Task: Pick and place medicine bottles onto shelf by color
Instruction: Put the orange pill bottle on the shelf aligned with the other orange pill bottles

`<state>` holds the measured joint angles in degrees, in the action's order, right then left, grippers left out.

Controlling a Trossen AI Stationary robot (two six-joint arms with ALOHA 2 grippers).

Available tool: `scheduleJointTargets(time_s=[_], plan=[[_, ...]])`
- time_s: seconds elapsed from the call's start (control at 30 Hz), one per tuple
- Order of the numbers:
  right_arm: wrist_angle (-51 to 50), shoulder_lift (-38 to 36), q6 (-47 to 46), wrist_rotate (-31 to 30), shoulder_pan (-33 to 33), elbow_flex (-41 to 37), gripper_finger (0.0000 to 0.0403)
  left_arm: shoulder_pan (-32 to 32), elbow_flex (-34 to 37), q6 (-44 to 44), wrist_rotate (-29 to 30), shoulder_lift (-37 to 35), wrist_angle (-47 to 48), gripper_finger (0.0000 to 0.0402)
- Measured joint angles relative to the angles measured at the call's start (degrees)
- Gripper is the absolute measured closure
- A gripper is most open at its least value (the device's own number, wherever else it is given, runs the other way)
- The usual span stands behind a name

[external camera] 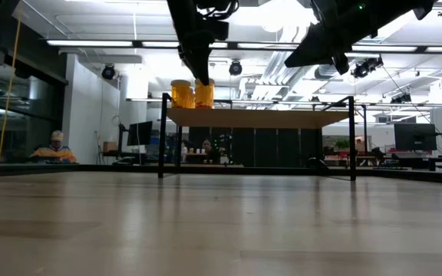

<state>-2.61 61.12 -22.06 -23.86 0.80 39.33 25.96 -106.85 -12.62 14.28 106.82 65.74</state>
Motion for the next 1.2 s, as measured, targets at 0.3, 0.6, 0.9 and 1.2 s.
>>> scheduleJointTargets(time_s=[0.3,0.6,0.9,1.2], plan=[[-0.2,0.0,0.0,0.0,0.0,0.0,0.0402,0.0,0.0,0.1,-0.8,-3.2,-4.6,0.0108],[-0.2,0.0,0.2,0.0,0.0,0.0,0.0402,0.0,0.0,0.4,-3.0,-8.1,-10.0,0.0108],[-0.2,0.0,1.4,0.0,0.0,0.0,0.0402,-0.2,0.0,0.4,-5.1,-13.1,-16.5,0.0108],[-0.2,0.0,1.5,0.0,0.0,0.0,0.0402,-0.2,0.0,3.8,-13.1,-18.9,-22.3,0.0112]])
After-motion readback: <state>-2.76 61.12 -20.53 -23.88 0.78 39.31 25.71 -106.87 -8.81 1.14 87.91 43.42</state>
